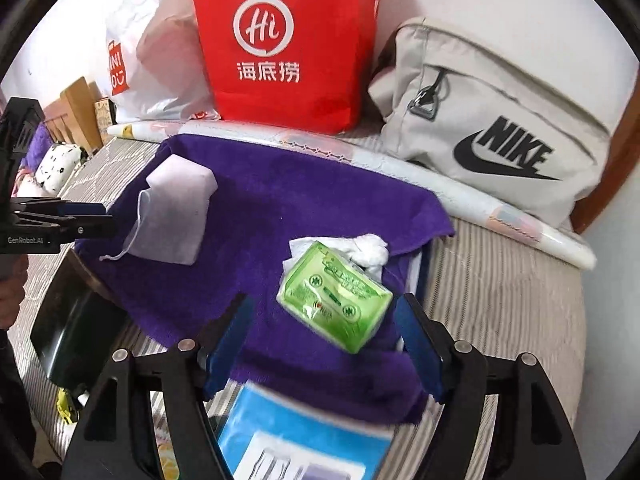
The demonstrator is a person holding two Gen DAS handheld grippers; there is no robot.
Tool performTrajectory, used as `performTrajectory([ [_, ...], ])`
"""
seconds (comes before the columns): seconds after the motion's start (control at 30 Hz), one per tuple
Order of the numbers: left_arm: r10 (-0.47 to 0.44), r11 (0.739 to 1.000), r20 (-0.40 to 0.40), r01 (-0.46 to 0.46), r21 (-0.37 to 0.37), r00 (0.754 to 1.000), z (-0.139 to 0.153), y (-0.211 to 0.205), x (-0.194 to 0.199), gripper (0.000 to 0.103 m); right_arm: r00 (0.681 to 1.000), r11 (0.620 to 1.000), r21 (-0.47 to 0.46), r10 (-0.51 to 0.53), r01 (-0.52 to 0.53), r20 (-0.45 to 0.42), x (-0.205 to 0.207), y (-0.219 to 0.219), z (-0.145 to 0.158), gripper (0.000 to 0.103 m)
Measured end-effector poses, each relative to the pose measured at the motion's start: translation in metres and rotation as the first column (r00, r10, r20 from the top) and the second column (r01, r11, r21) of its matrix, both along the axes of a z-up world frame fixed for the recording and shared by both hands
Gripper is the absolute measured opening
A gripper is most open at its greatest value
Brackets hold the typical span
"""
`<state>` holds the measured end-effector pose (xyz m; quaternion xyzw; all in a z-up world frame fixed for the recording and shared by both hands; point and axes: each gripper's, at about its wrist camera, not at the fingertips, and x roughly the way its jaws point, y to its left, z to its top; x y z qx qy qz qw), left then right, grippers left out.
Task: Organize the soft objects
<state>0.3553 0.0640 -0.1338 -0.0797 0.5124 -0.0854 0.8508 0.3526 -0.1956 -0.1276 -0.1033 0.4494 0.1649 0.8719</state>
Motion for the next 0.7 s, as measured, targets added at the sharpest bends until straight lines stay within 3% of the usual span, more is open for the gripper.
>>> performTrajectory([
  [0.23,0.021,1.0,0.12,-0.018,-0.024,0.993,0.029,0.004,-0.055,0.053,0.999,0.996,0.078,-0.036,0.034,0.03,-0.049,-0.011,0.02,0.073],
  [0.4,0.024,0.999,0.106,-0.021,-0.025,0.994,0.031,0.0,-0.094,0.053,1.0,0.997,0.072,-0.005,0.003,0.03,-0.094,-0.005,0.025,0.079],
  [0.7,0.019,1.0,0.06,-0.017,-0.026,0.998,0.01,-0.011,-0.161,0.053,0.999,0.997,0.081,0.007,-0.011,0.05,-0.176,0.0,0.015,0.08],
])
